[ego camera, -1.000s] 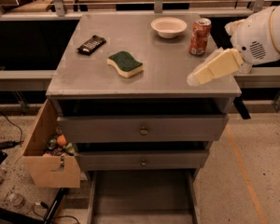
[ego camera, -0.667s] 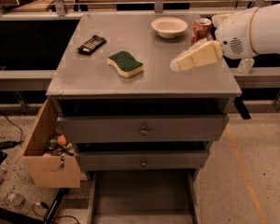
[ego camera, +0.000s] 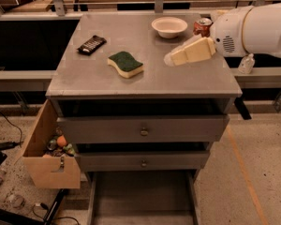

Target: Place sponge into bottom drawer

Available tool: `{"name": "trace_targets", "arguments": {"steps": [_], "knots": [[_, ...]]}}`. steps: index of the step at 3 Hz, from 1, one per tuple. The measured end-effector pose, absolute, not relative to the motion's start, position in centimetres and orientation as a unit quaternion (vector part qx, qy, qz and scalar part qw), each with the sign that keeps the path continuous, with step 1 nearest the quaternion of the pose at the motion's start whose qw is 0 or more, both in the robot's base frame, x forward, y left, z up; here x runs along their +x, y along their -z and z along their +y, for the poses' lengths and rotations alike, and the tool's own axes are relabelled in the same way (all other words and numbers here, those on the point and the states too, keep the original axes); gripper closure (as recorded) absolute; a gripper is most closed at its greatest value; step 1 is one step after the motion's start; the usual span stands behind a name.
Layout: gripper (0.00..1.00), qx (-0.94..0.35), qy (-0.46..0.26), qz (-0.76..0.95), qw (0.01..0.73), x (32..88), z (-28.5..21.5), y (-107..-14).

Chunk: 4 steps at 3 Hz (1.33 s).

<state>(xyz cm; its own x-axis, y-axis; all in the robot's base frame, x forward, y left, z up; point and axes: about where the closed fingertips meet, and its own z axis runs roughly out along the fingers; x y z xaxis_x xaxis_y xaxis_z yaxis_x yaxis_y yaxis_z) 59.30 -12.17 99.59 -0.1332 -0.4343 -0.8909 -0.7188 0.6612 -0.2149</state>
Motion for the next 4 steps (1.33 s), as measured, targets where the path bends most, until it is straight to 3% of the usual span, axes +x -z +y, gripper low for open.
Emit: {"name": "trace_targets", "arguments": {"steps": [1, 4], "knots": [[0.00, -0.390, -0.137, 0.735, 0.538, 60.0, -7.1, -97.7], [0.00, -0.373, -0.183, 0.722, 0.553, 67.1, 1.2, -93.3]]}}
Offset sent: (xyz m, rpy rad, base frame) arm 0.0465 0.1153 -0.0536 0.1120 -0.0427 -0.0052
